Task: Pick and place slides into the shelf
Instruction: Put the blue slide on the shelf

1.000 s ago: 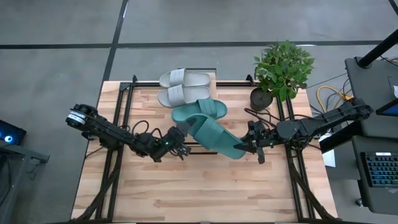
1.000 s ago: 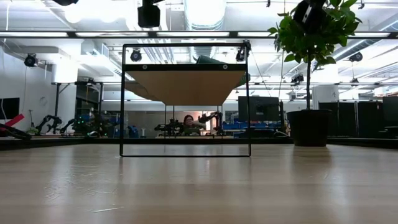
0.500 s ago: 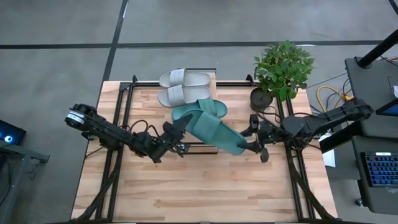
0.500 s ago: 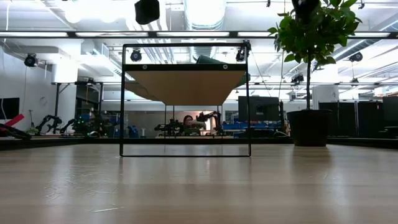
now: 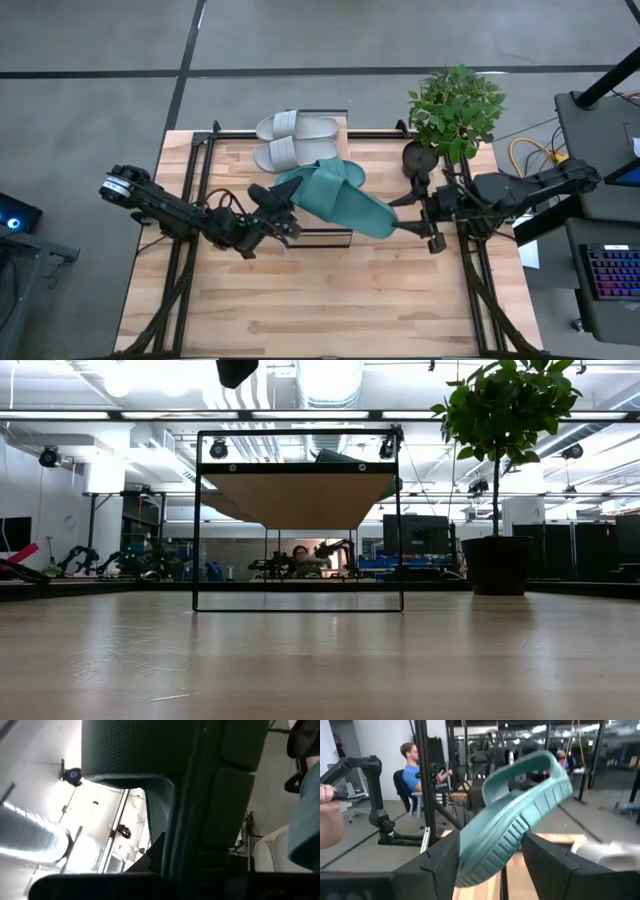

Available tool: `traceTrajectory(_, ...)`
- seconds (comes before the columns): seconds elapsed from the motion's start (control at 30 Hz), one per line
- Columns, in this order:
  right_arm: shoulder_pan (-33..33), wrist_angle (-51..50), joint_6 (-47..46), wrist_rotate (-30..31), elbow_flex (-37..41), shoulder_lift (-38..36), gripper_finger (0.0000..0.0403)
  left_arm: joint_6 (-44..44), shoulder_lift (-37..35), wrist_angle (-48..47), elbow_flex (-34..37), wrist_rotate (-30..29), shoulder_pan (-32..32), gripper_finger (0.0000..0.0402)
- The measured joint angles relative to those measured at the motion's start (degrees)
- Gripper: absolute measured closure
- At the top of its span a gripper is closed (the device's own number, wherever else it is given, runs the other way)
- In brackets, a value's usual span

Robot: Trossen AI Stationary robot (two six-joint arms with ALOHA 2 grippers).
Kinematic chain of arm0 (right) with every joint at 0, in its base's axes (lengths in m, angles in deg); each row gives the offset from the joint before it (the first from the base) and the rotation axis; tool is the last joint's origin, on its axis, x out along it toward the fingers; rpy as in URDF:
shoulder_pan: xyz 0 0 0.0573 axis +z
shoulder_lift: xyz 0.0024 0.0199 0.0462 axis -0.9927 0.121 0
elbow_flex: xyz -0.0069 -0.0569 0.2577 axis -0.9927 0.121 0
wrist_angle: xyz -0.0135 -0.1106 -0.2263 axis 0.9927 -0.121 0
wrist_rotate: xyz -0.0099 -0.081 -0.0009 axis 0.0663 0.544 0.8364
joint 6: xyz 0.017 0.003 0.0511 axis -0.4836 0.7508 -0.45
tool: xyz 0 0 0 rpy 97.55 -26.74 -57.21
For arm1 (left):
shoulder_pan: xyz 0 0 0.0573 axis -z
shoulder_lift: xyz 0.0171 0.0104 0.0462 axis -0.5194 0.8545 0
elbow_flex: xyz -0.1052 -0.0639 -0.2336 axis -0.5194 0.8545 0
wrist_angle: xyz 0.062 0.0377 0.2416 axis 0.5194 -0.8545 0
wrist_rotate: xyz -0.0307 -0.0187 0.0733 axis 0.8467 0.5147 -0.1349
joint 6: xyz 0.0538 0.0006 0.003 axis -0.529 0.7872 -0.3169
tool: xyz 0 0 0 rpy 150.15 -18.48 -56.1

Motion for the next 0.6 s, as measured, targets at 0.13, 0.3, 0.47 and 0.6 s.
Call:
traceTrajectory(0.13, 0.1, 0.49, 4.66, -0.8, -2.37, -0.31, 0.0205, 3.57, -0.36, 0.12, 0.04, -1.58, -0.29, 0.0382)
traceTrajectory(0.3, 0.26, 0.05, 9.46, -1.14, -4.84, -0.11, 0.0205, 10.56, -0.43, -0.18, 0.07, -1.84, -0.53, 0.0382)
traceTrajectory(0.47, 0.28, -1.78, 11.42, -1.12, -6.43, -0.1, 0.0205, 19.03, -0.62, -0.24, 0.07, -1.86, -0.67, 0.0382)
traceTrajectory(0.6, 0.24, -5.05, 11.58, -0.75, -7.55, 0.02, 0.0205, 25.04, -1.07, -4.57, 0.07, -0.72, -0.58, 0.0382)
